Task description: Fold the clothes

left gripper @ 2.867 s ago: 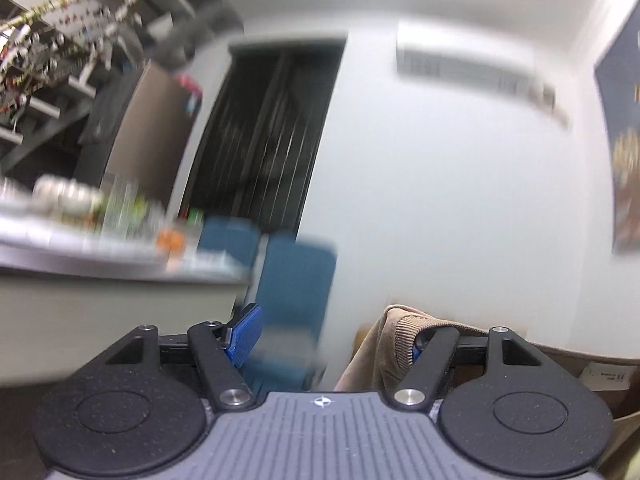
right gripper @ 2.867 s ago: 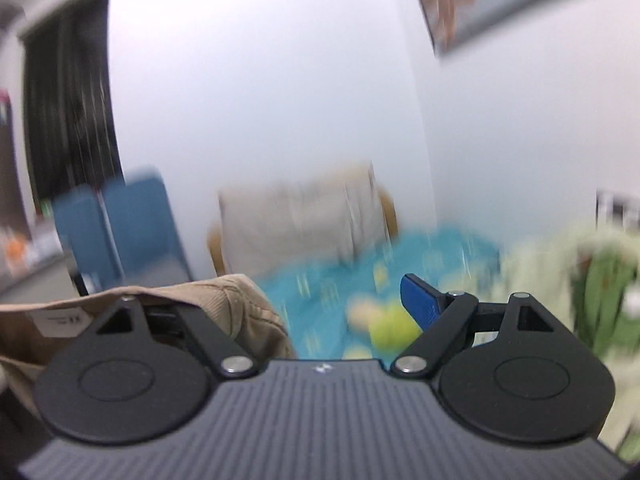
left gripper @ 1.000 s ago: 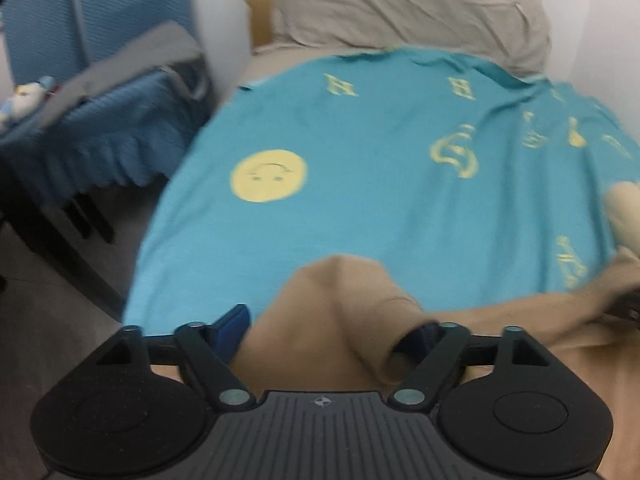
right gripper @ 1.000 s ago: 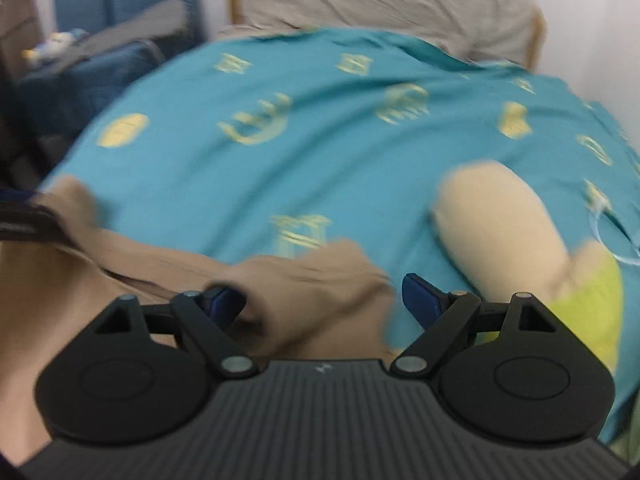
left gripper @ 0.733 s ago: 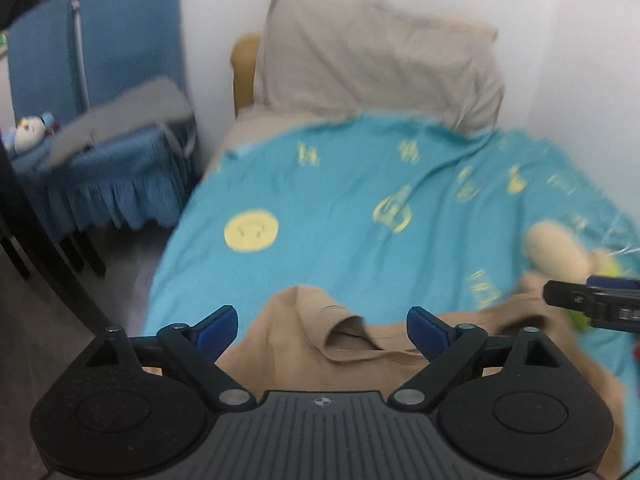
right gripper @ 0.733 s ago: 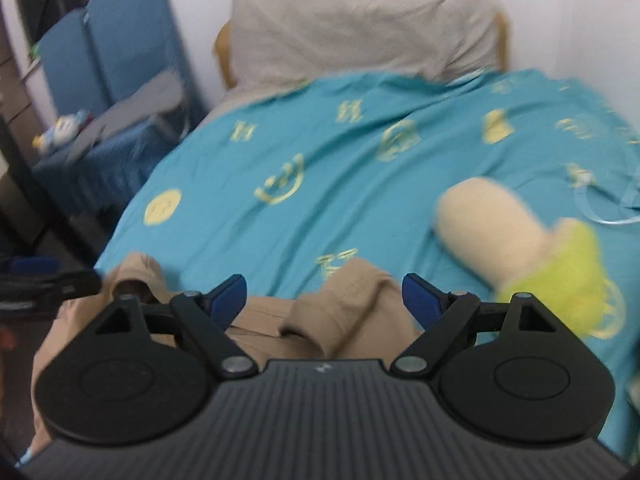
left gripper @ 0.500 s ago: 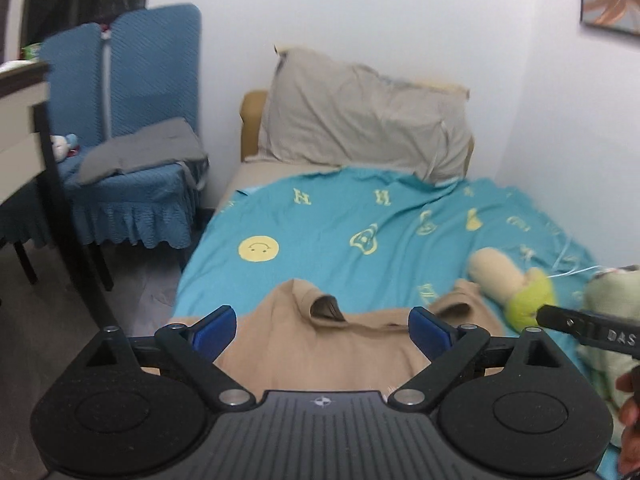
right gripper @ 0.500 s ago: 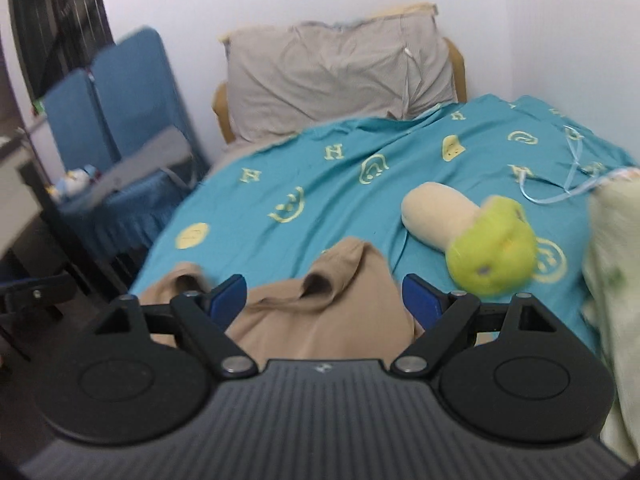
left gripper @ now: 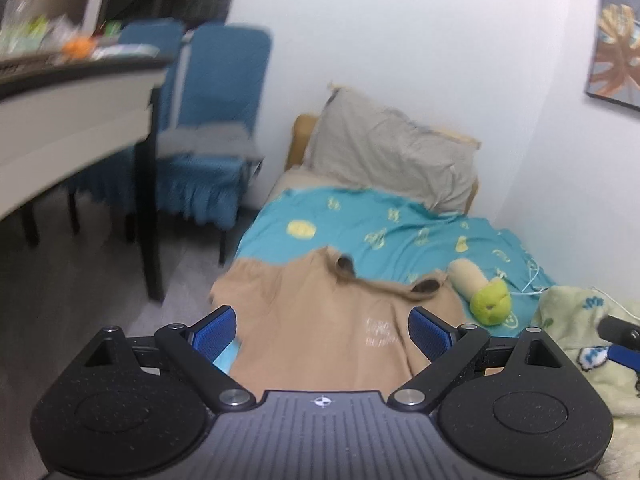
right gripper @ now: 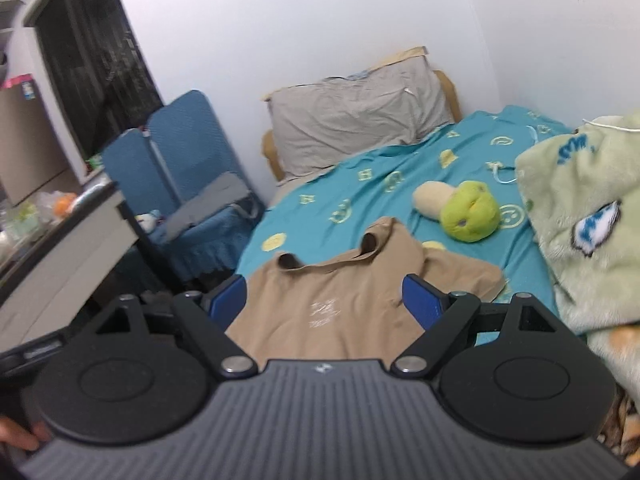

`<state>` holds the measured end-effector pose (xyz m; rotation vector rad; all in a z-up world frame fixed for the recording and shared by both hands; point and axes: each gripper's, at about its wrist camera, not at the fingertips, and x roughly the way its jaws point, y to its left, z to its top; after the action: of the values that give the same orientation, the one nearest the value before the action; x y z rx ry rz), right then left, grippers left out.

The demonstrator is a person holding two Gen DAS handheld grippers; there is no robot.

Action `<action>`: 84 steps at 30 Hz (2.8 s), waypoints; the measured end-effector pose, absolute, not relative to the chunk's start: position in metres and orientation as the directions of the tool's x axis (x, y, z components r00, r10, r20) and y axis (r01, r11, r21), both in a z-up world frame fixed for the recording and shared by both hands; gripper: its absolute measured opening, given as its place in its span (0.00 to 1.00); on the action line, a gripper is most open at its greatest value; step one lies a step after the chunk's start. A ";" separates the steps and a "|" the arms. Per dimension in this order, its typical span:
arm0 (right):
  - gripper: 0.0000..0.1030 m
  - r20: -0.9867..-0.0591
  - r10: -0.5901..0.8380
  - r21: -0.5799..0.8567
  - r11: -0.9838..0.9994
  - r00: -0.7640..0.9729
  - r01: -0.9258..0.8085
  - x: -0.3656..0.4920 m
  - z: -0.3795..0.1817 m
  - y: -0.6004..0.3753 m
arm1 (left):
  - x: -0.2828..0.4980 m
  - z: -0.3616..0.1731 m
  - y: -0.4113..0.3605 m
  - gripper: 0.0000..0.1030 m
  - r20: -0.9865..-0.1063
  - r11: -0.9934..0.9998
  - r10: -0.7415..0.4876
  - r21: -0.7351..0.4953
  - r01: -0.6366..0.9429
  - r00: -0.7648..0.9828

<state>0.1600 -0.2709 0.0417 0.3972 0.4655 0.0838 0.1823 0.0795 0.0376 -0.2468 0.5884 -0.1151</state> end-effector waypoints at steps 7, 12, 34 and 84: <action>0.72 -0.399 0.173 0.417 0.909 0.901 0.010 0.132 -0.017 -0.273 | 0.180 -0.005 0.117 0.91 -0.538 0.898 -0.225 -0.439 -0.043 0.812; 0.64 -0.425 0.188 0.444 0.896 0.886 0.023 0.145 -0.035 -0.276 | 0.210 -0.049 0.144 0.89 -0.560 0.855 -0.219 -0.505 -0.119 0.799; 0.41 -0.513 0.177 0.496 0.860 0.840 0.122 0.245 -0.102 -0.300 | 0.450 -0.198 0.198 0.52 -0.599 0.652 -0.126 -0.651 -0.389 0.791; 0.41 -0.611 0.148 0.437 0.882 0.777 0.176 0.269 -0.134 -0.299 | 0.513 -0.212 0.223 0.35 -0.629 0.856 -0.216 -0.490 -0.165 0.747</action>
<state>0.2686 -0.2992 -0.1343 0.5003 0.6875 -0.0158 0.5133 0.2232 -0.2119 -0.5551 0.7372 -0.0291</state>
